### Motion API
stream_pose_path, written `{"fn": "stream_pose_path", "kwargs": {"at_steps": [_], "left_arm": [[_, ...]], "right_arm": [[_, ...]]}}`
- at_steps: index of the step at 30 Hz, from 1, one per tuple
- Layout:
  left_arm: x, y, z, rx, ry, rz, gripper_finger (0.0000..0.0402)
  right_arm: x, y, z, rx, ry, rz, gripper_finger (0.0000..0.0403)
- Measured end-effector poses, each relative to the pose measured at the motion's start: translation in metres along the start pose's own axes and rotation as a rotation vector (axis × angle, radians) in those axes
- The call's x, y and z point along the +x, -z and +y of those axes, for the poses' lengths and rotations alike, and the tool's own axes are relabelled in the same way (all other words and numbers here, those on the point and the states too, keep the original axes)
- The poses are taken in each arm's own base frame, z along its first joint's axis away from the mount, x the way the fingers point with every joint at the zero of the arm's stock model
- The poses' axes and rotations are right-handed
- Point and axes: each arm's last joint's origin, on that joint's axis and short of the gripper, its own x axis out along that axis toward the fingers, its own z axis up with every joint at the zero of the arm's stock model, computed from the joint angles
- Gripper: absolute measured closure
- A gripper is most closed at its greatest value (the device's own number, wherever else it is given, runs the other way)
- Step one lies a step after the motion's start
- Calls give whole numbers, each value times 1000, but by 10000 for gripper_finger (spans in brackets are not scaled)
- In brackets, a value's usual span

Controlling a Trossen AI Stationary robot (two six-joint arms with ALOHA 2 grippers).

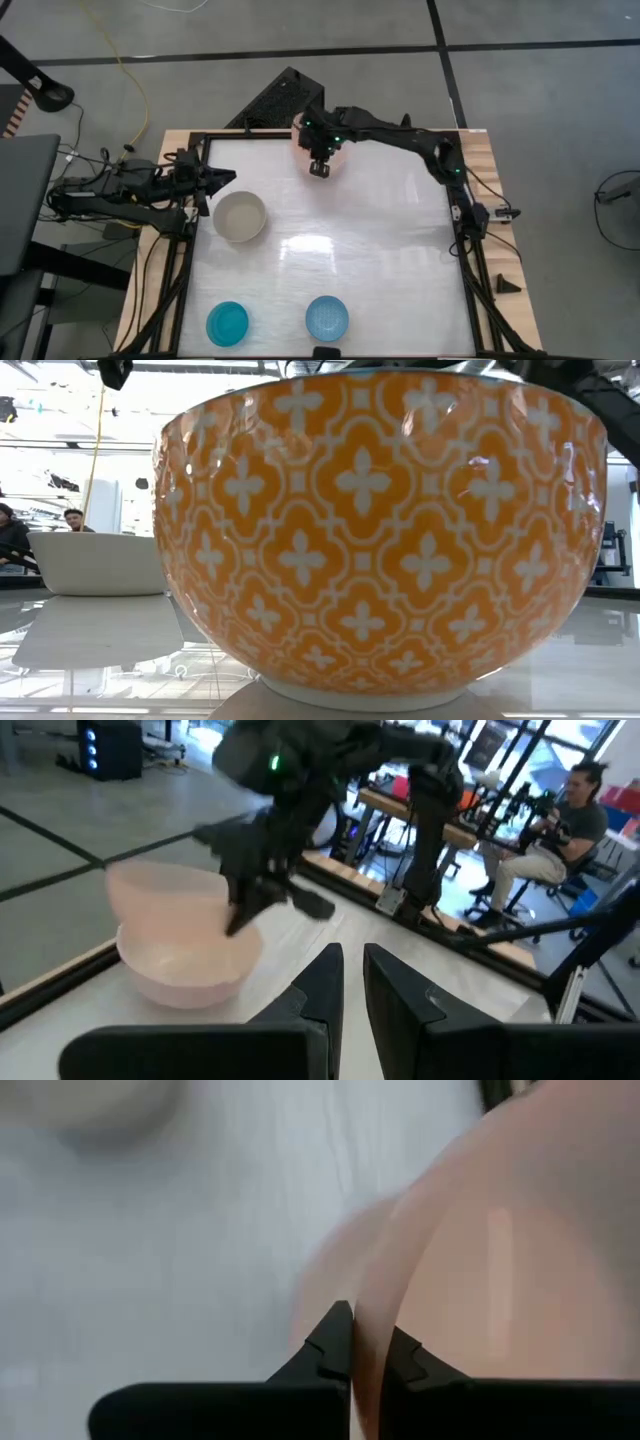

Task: Nest bowls inside each other
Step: Stack the orange bowl on top of the white bowl, then stack the gray bowl on top of the orange bowl

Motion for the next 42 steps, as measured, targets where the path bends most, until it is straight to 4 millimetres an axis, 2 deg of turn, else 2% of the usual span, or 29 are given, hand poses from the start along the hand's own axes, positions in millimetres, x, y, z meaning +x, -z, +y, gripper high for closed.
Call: {"fn": "stream_pose_path", "kwargs": {"at_steps": [6,14,18,24,30,35,38,42], "left_arm": [[0,-1,1,6,-42,-21,370],[0,-1,1,7,-43,-21,370],[0,-1,1,9,-43,-21,370],[0,-1,1,10,-43,-20,370],[0,-1,1,33,-43,-19,370],[0,6,3,40,-49,57,370],[1,23,6,0,-28,225,370],[13,63,9,-40,19,533,370]], "right_arm": [[31,7,3,-43,-33,162,372],[40,9,-1,15,-12,164,358],[41,8,-2,49,-32,151,329],[38,7,-1,105,-34,143,251],[21,-6,1,141,-83,74,186],[-3,-23,4,148,-80,-28,176],[-26,-28,8,180,-121,-119,177],[-68,-35,11,197,-122,-247,178]]}}
